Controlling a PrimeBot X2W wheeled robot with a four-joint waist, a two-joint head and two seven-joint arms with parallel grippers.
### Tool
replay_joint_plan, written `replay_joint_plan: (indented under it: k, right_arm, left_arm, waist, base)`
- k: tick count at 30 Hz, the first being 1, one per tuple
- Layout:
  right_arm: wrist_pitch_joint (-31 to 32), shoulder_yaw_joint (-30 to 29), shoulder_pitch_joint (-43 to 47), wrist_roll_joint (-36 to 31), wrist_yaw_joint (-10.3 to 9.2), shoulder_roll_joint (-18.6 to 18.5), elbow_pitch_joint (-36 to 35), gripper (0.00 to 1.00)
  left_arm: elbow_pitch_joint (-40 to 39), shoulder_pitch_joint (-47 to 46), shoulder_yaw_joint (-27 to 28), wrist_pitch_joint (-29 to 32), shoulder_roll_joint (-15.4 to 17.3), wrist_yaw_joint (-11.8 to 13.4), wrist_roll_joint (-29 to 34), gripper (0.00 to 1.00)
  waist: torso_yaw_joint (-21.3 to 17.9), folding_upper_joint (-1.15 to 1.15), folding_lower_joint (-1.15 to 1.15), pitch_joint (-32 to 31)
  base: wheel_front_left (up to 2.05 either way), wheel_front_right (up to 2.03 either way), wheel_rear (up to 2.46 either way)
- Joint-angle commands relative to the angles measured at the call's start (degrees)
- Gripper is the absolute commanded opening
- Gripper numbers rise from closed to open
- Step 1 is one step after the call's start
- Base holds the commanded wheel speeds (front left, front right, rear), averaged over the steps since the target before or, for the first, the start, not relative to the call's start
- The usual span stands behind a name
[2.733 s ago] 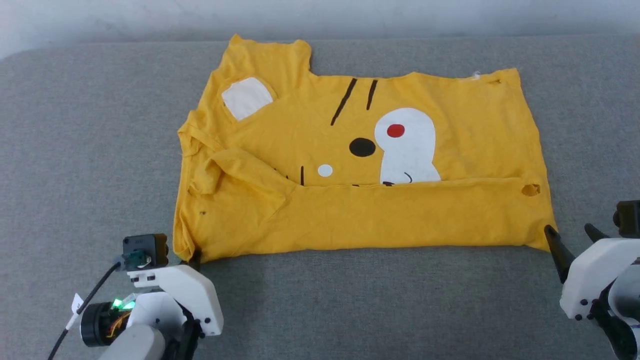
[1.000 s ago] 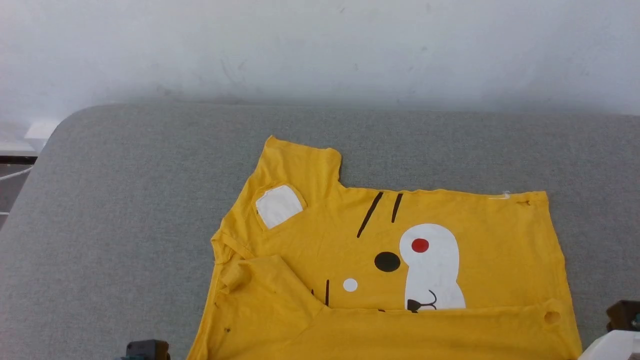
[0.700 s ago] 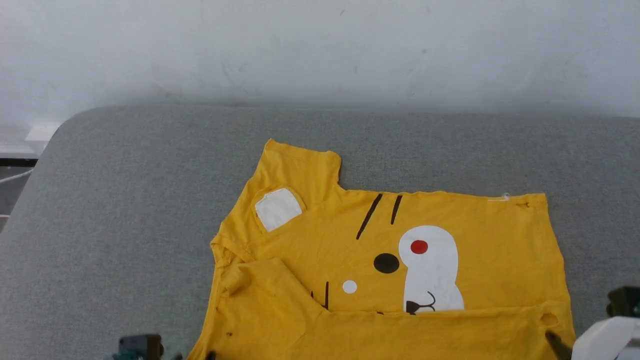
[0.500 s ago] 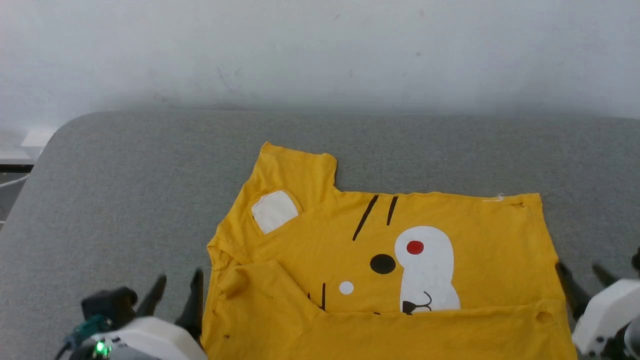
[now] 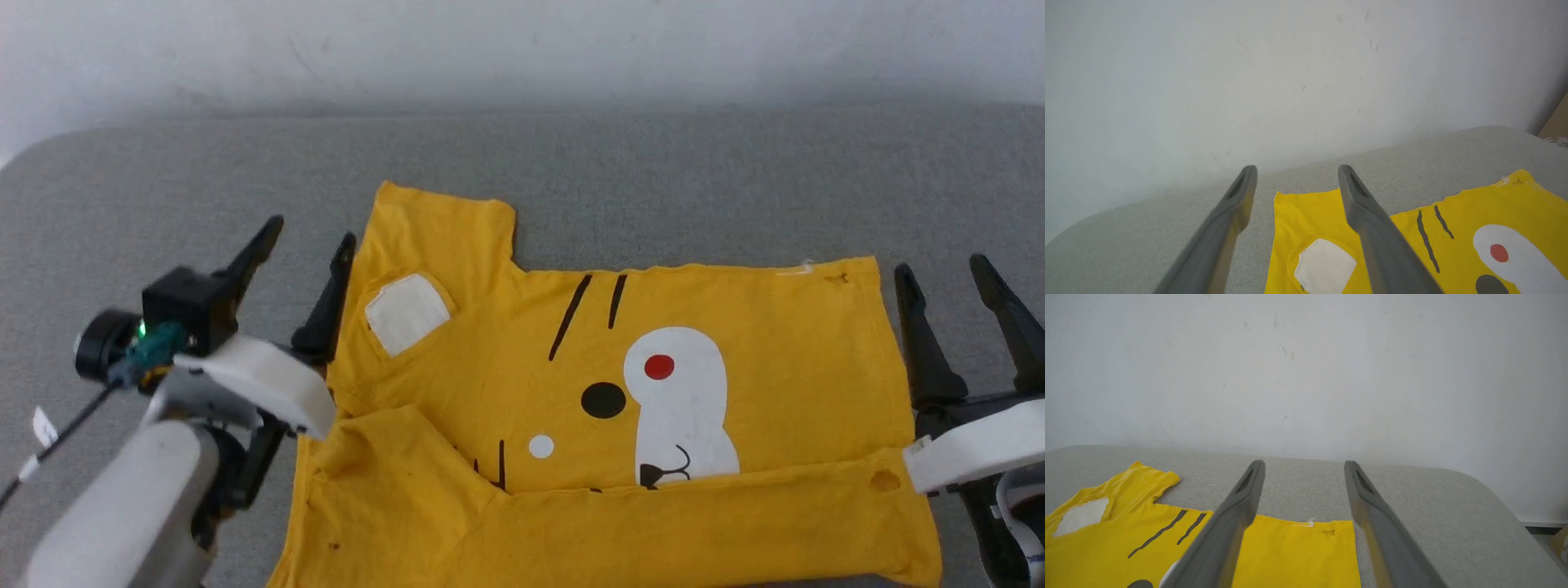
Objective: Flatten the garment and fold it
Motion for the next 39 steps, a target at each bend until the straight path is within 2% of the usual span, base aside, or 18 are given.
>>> replay_joint_plan:
  k: [1, 7, 10, 13, 17, 20, 26, 31, 32, 33, 36, 39]
  right_arm:
    - [-0.6, 0.7, -1.2, -0.5, -0.10, 0.2, -0.4, 1.00]
    - [-2.5, 2.7, -4.3, -1.2, -0.10, 1.3, -0.3, 1.00]
    - [-3.0, 3.8, -5.8, -1.3, -0.10, 1.7, 0.2, 1.00]
    - [-4.0, 5.0, -7.1, -1.0, -0.10, 2.2, 1.2, 1.00]
    - [-4.6, 5.6, -8.0, -0.9, -0.10, 2.7, 2.7, 1.00]
    - [-4.6, 6.0, -8.5, -1.2, -0.10, 3.3, 4.1, 1.00]
    - [-5.2, 6.8, -9.2, -1.4, -0.10, 4.0, 5.9, 1.00]
    - [-5.4, 6.3, -9.1, -1.5, -0.10, 4.0, 6.2, 1.00]
    - [-5.3, 6.2, -9.1, -1.5, -0.10, 3.9, 6.3, 1.00]
    - [-5.2, 6.1, -9.1, -1.6, -0.10, 3.9, 6.3, 1.00]
    - [-4.8, 5.4, -9.2, -1.8, -0.10, 3.6, 6.3, 1.00]
    - [-3.8, 4.9, -9.2, -1.9, -0.10, 3.0, 6.5, 1.00]
  left_arm:
    - [0.7, -3.0, -0.2, 1.6, 0.9, -0.8, 0.6, 1.00]
    - [8.2, -18.4, -3.0, 17.0, 3.3, -8.7, -1.3, 1.00]
    - [12.8, -25.4, -3.9, 26.6, 4.5, -11.6, -3.2, 1.00]
    - [17.5, -31.3, -4.7, 34.7, 4.9, -13.3, -4.6, 1.00]
    - [23.6, -36.0, -4.7, 46.4, 4.7, -13.5, -8.7, 1.00]
    - [26.5, -38.3, -3.6, 51.5, 4.8, -12.6, -11.4, 1.00]
    - [29.4, -39.2, -2.8, 53.8, 6.9, -11.9, -12.1, 1.00]
    - [31.7, -37.3, -2.9, 54.2, 7.1, -11.3, -12.8, 1.00]
    - [32.3, -36.8, -3.0, 55.0, 7.0, -11.9, -13.6, 0.26]
    - [32.6, -36.3, -3.0, 55.8, 6.8, -12.3, -14.4, 0.00]
    - [32.0, -35.7, -3.0, 55.4, 6.3, -13.2, -15.3, 0.00]
    - [31.4, -35.9, -2.6, 51.1, 5.8, -13.3, -14.2, 0.00]
  waist:
    - [-3.6, 0.00, -0.01, 6.4]
    - [-7.7, 0.00, -0.01, 13.3]
    - [-9.7, 0.00, -0.01, 16.4]
    - [-11.4, 0.00, -0.01, 18.3]
    - [-12.7, 0.00, -0.01, 20.1]
    - [-13.5, 0.00, -0.01, 20.9]
    - [-14.7, 0.00, -0.01, 21.5]
    - [-14.6, 0.00, -0.01, 21.8]
    - [-14.5, 0.00, -0.01, 21.7]
    - [-14.4, 0.00, -0.01, 21.7]
    - [-13.7, 0.00, -0.01, 21.3]
    - [-12.8, 0.00, -0.01, 20.2]
  base:
    - [0.00, 0.00, 0.00]
    - [0.00, 0.00, 0.00]
    - [0.00, 0.00, 0.00]
    - [0.00, 0.00, 0.00]
    - [0.00, 0.00, 0.00]
    - [0.00, 0.00, 0.00]
    - [0.00, 0.00, 0.00]
    - [0.00, 0.00, 0.00]
    - [0.00, 0.00, 0.00]
    - [0.00, 0.00, 0.00]
    - [0.00, 0.00, 0.00]
    - [0.00, 0.00, 0.00]
